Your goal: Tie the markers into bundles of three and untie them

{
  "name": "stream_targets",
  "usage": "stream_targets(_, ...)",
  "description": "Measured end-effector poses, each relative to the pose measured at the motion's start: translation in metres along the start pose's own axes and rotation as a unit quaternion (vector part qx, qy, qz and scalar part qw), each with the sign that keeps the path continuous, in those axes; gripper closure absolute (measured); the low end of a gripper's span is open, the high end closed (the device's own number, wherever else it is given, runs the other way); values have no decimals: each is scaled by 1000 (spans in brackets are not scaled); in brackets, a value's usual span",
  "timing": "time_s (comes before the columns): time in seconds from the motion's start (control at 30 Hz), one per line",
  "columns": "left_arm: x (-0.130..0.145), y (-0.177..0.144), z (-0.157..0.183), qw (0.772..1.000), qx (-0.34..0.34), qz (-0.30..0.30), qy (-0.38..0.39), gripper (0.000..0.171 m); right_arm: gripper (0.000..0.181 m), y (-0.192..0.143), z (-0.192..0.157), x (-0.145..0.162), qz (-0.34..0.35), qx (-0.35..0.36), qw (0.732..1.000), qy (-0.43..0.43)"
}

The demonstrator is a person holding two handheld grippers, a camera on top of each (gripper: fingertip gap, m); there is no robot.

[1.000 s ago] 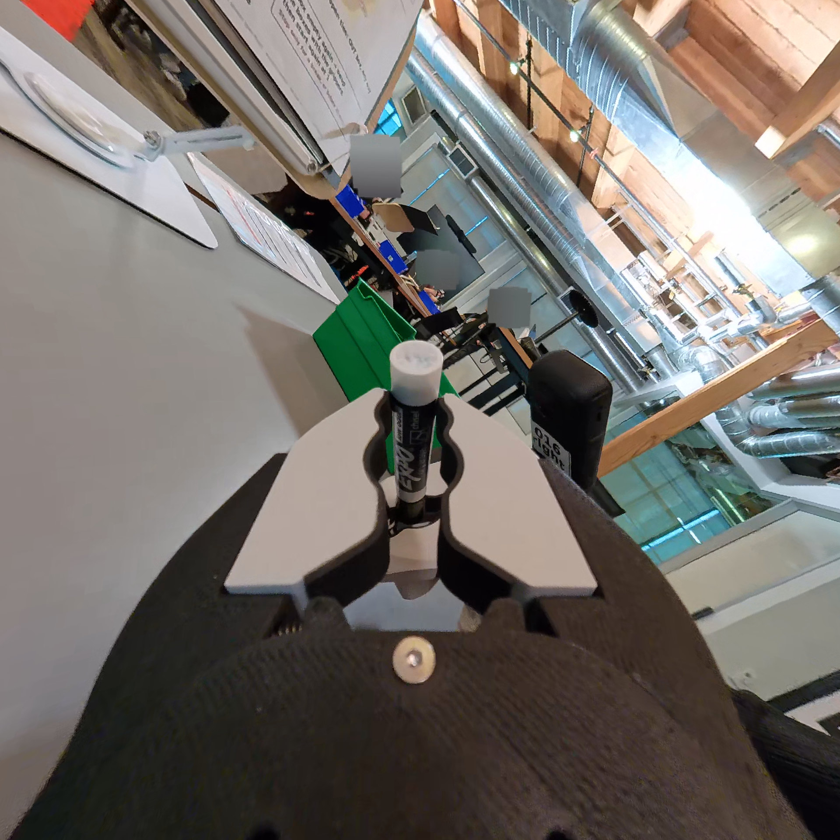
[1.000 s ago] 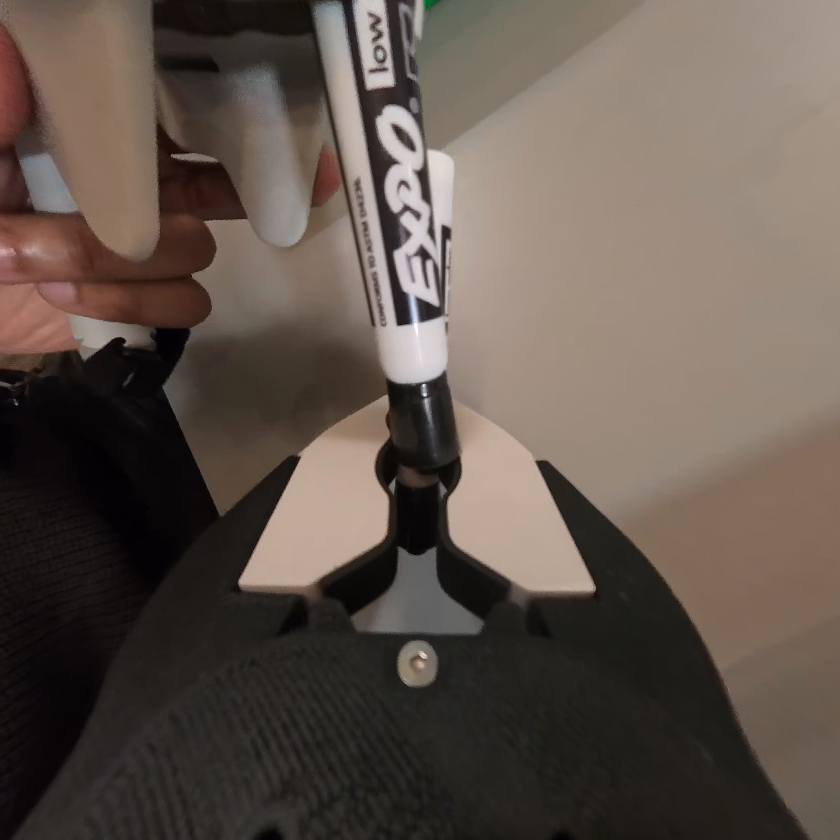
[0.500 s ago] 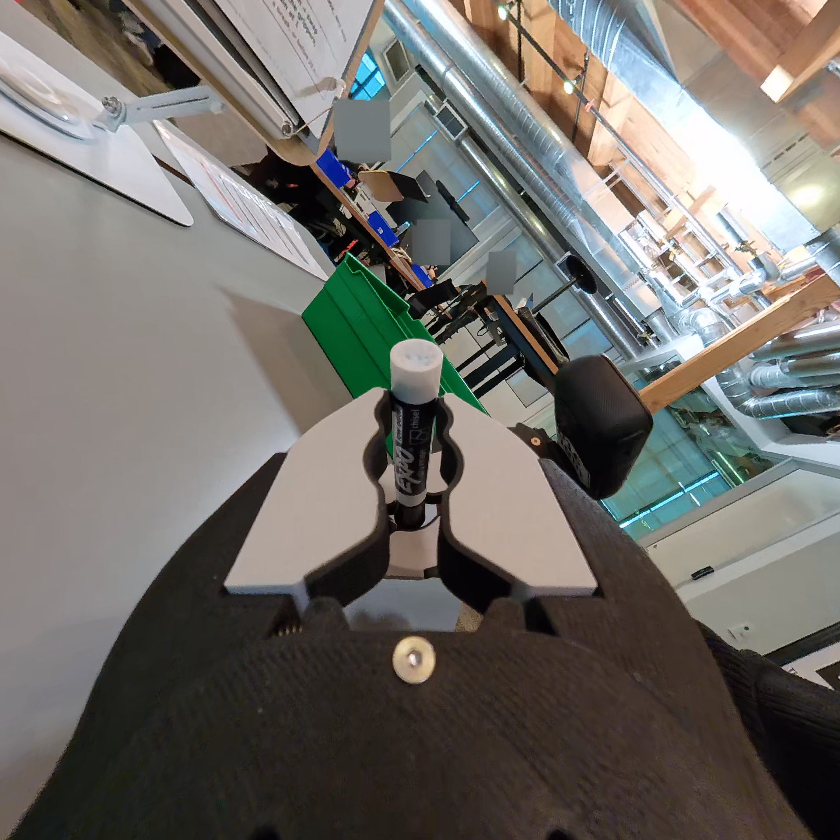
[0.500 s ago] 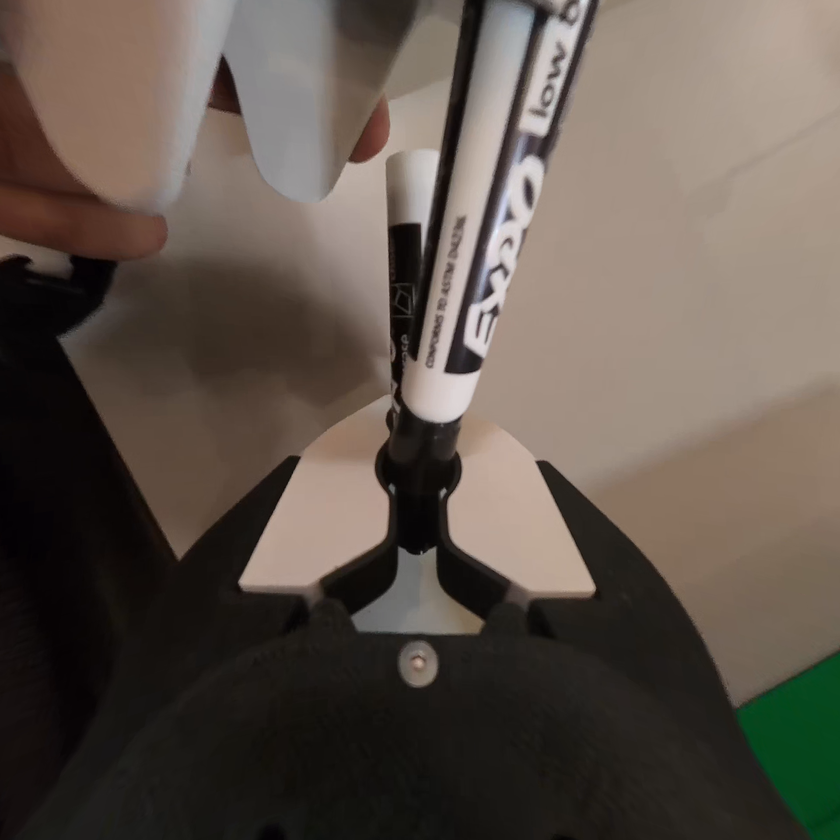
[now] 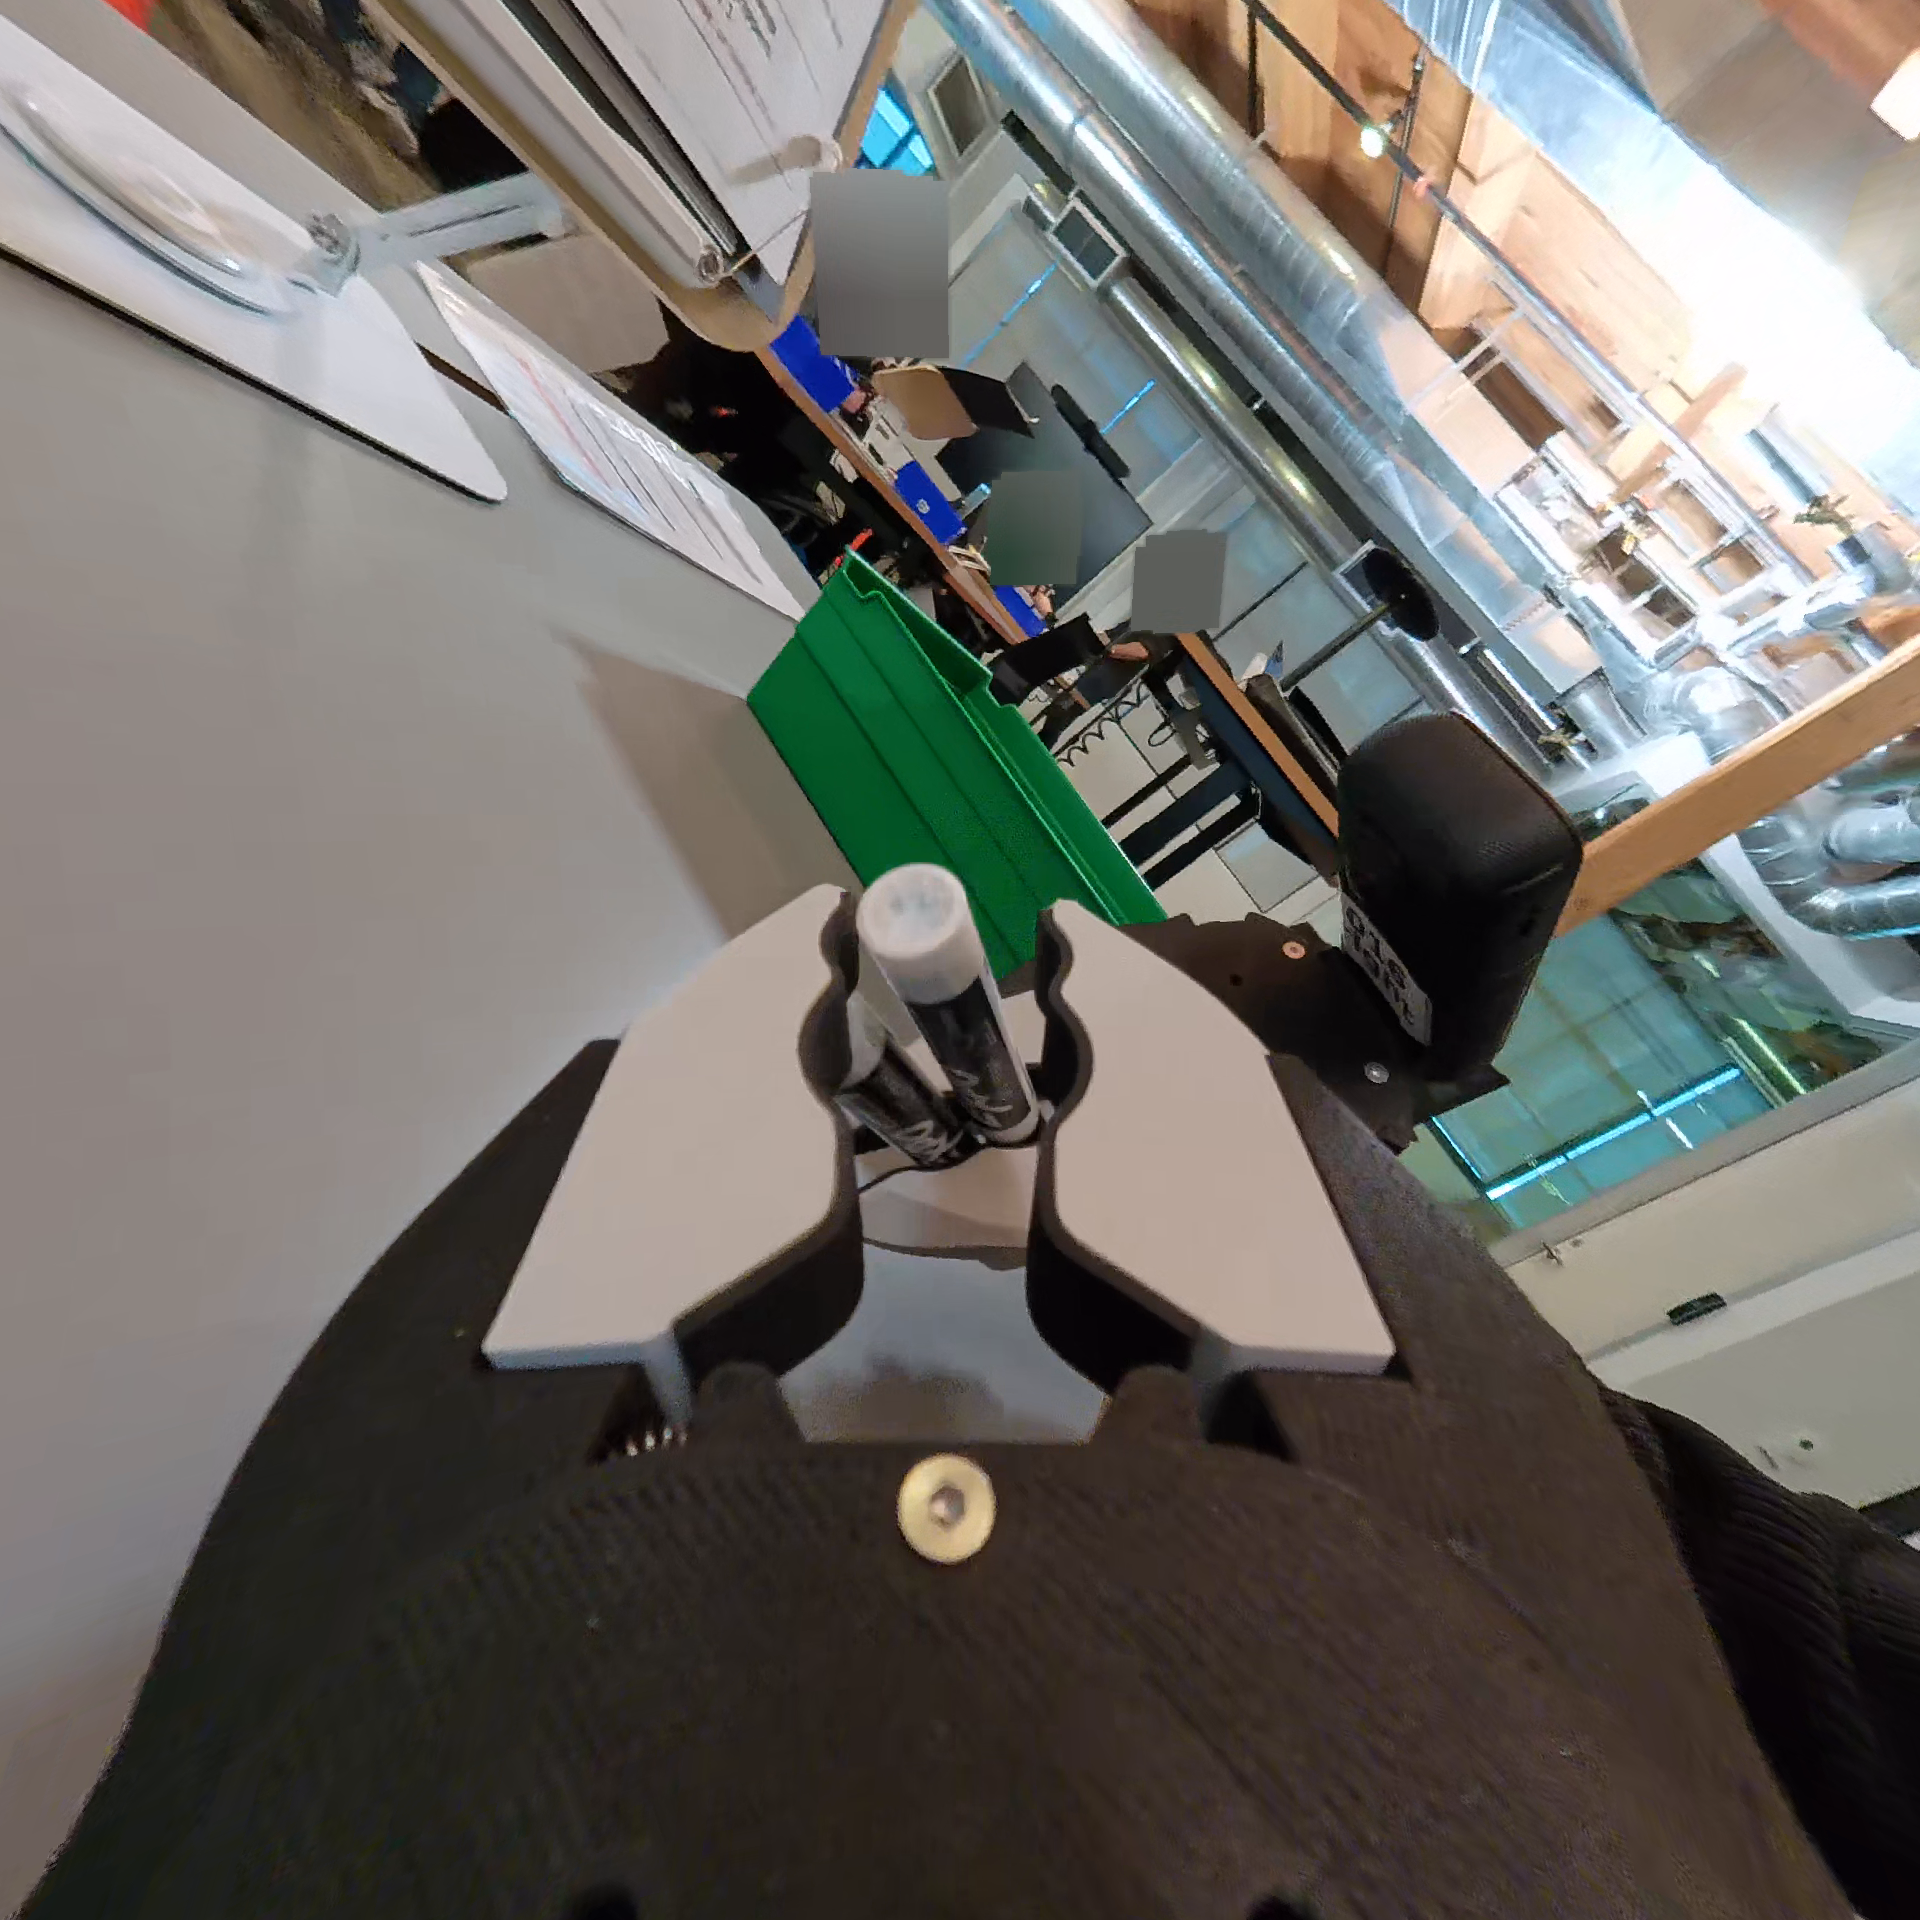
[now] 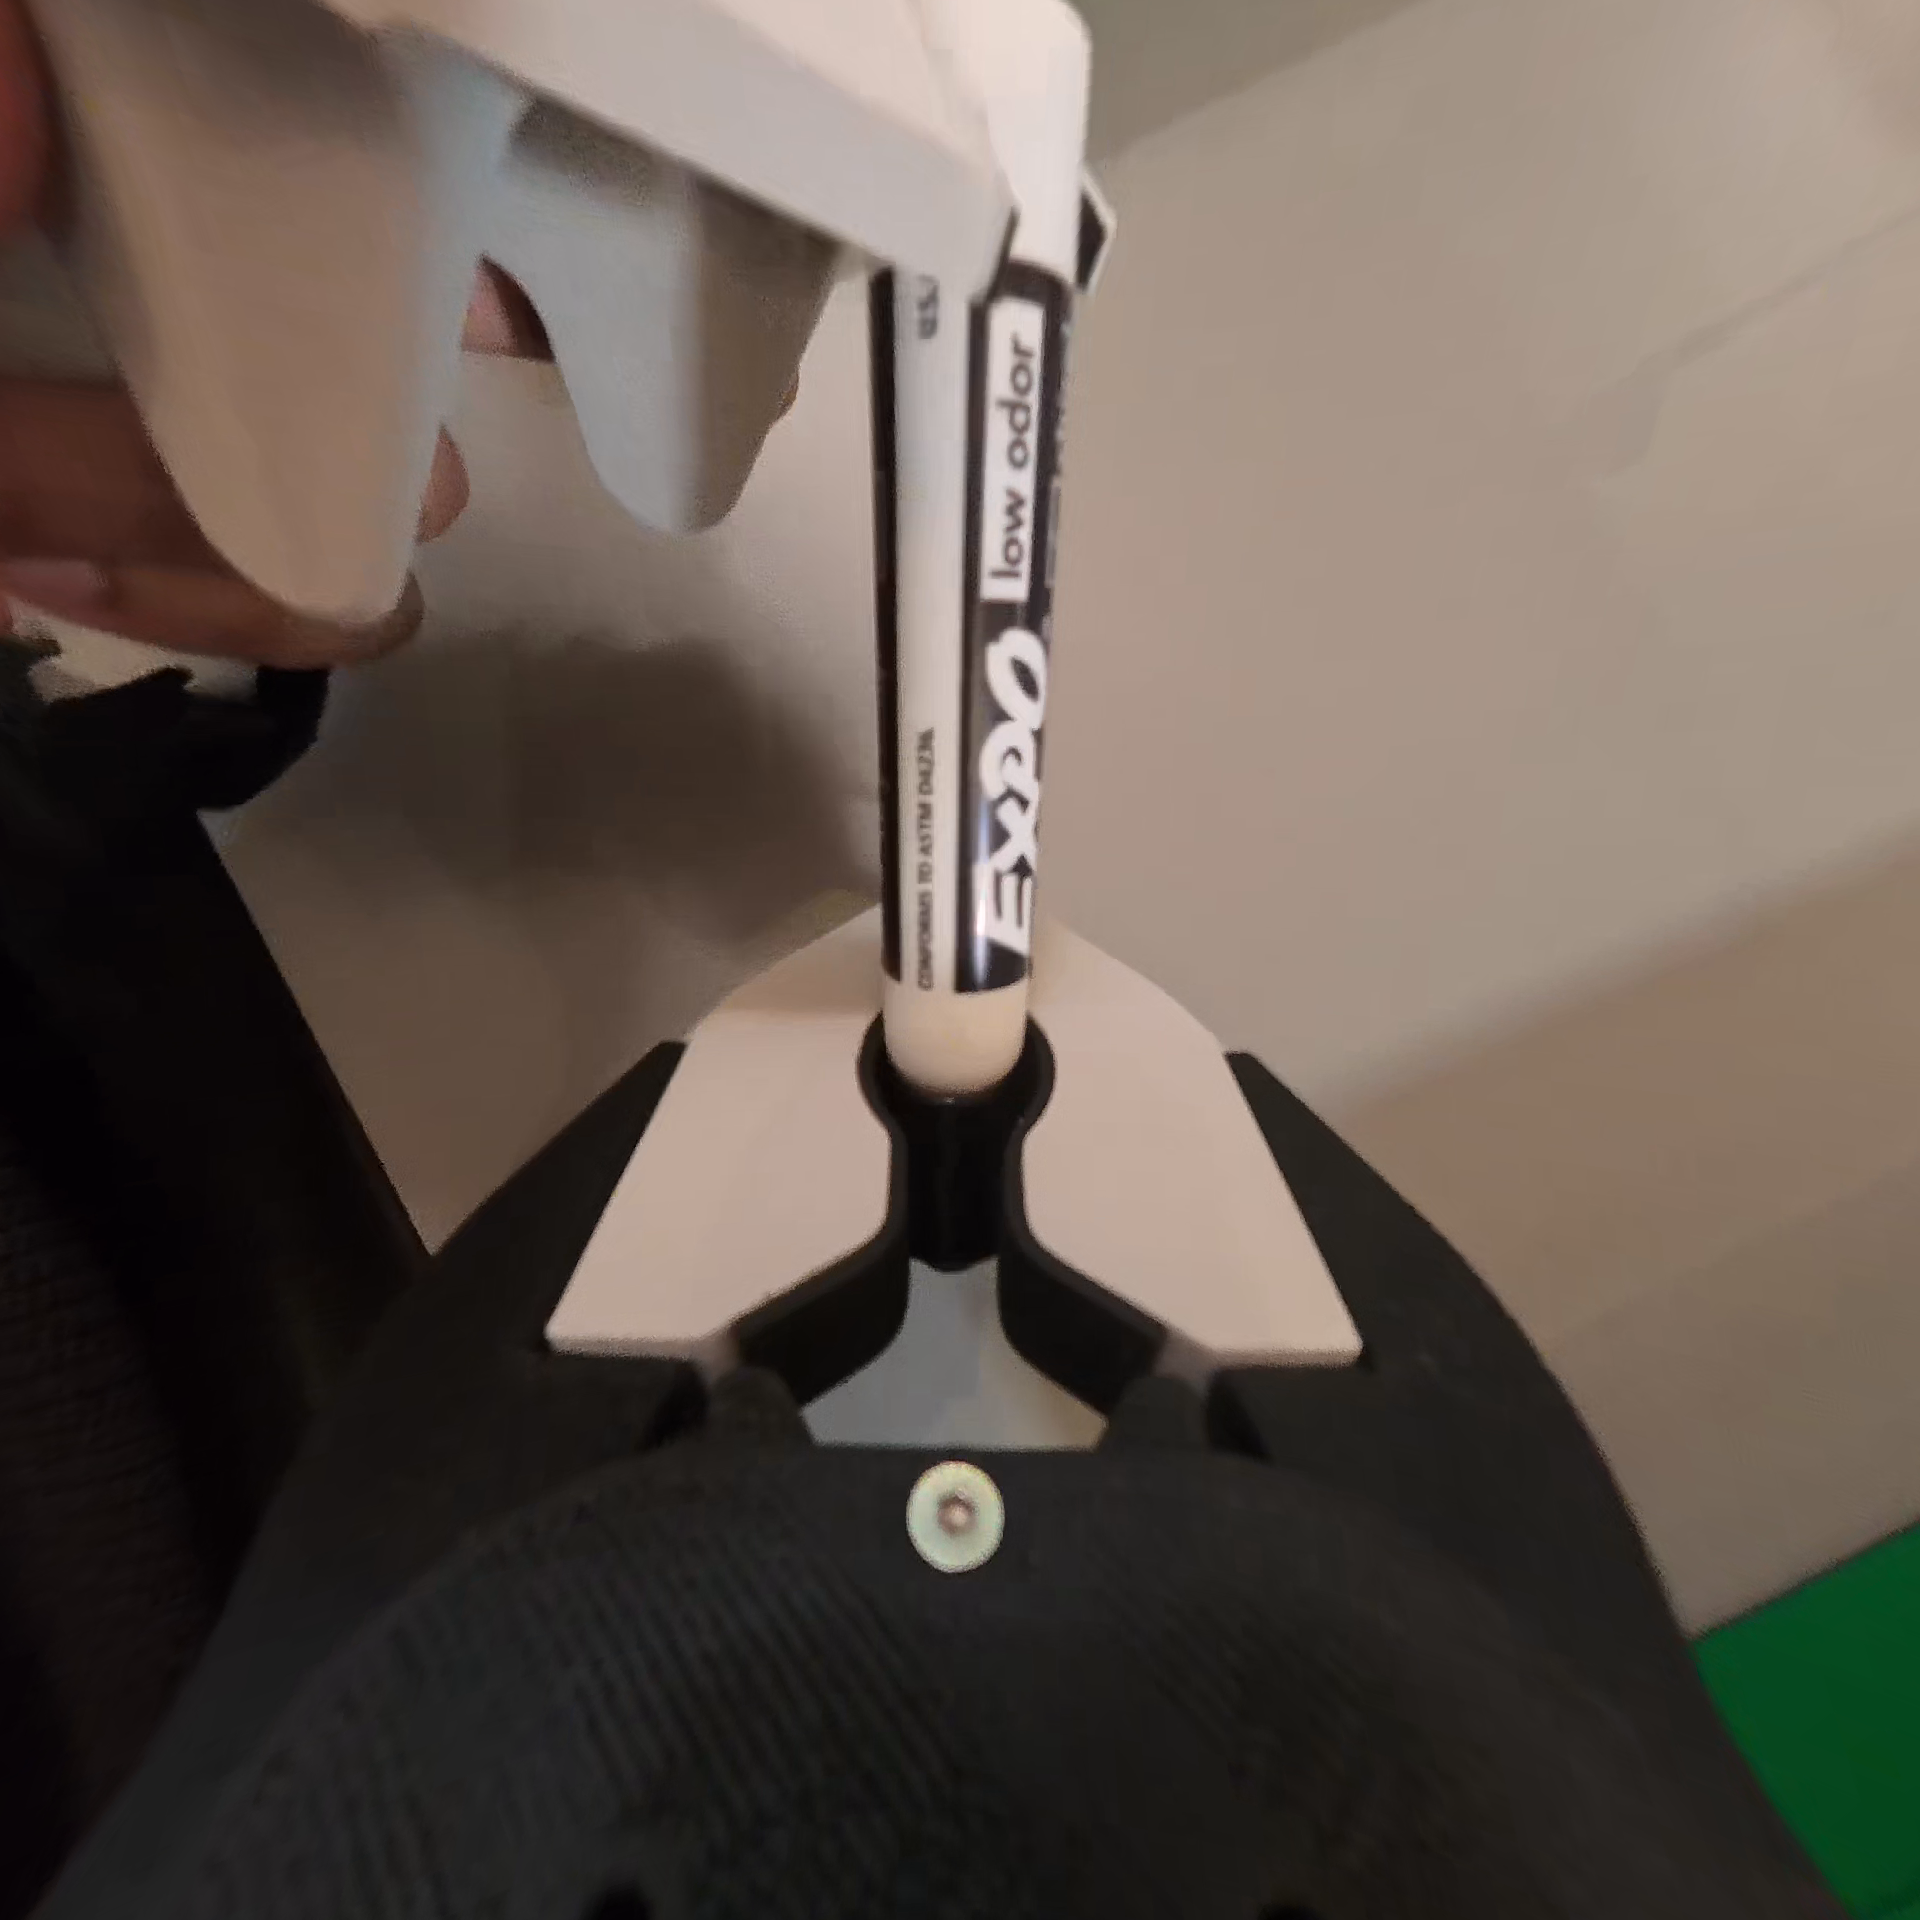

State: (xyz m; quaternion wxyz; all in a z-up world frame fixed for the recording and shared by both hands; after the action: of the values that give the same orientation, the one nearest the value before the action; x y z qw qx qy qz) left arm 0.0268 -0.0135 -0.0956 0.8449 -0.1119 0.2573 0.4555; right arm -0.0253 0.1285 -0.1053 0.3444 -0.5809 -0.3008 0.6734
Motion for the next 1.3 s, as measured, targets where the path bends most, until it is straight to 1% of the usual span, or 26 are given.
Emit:
stream_targets(0.1, -4, -3, -5, 1000, -5, -5, -4, 137, 167, 0, 1, 1, -2, -4, 1000, 3)
stream_targets(0.27, -12, -8, -10, 1000, -22, 11, -13, 137, 167, 2, 2, 5, -16, -15, 1000, 9)
stream_targets(0.4, -11, -23, -14, 998, -49, -4, -27, 138, 167, 1, 0, 8, -38, -49, 998, 11)
stream_targets(0.47, -8, -31, -12, 998, -44, -17, -44, 139, 167, -3, -1, 7, -50, -68, 996, -6)
stream_targets(0.5, -7, -35, -11, 998, -41, -24, -48, 141, 167, -5, -1, 5, -51, -70, 996, -20)
stream_targets(0.57, -6, -40, -9, 997, -54, -38, -42, 143, 167, -11, 3, -3, -48, -51, 997, -39)
stream_targets(0.63, -11, -47, -6, 996, -75, -44, -20, 148, 167, -14, 8, -11, -64, -47, 995, -56)
stream_targets(0.7, -18, -55, -5, 992, -117, -46, 25, 152, 167, -15, 14, -17, -91, -57, 991, -74)
stream_targets(0.8, -26, -66, -4, 978, -161, -74, 107, 158, 167, -10, 16, -18, -136, -107, 974, -147)
stream_targets(0.87, -23, -70, -5, 967, -175, -112, 145, 160, 167, -2, 19, -16, -167, -124, 968, -140)
stream_targets(0.97, -13, -67, -5, 956, -176, -137, 191, 168, 166, 9, 19, -7, -209, -141, 960, -120)
stream_targets(1.07, -5, -51, -5, 939, -174, -175, 240, 169, 167, 8, 13, 0, -206, -152, 962, -100)
stream_targets(1.17, 3, -40, -6, 915, -183, -198, 302, 170, 167, -4, 6, 7, -163, -161, 969, -93)
stream_targets(1.23, 8, -35, -5, 904, -181, -207, 328, 170, 167, -12, 2, 15, -143, -171, 971, -89)
stream_targets(1.3, 12, -34, -6, 894, -184, -224, 343, 171, 167, -16, 0, 24, -142, -177, 970, -84)
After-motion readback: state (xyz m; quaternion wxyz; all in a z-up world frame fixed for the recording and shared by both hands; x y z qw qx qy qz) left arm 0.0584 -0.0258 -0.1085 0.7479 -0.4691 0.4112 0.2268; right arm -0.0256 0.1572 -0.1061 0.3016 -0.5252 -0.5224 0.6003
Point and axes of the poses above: each gripper's, where its closed fingertips meet, y out along the fingers, x out of its underside, z = x × y across the jaws, the point moved 9 cm from there along -y, back along the fingers, and after that the axes turned 9 degrees about -y, right-handed, at the moved point
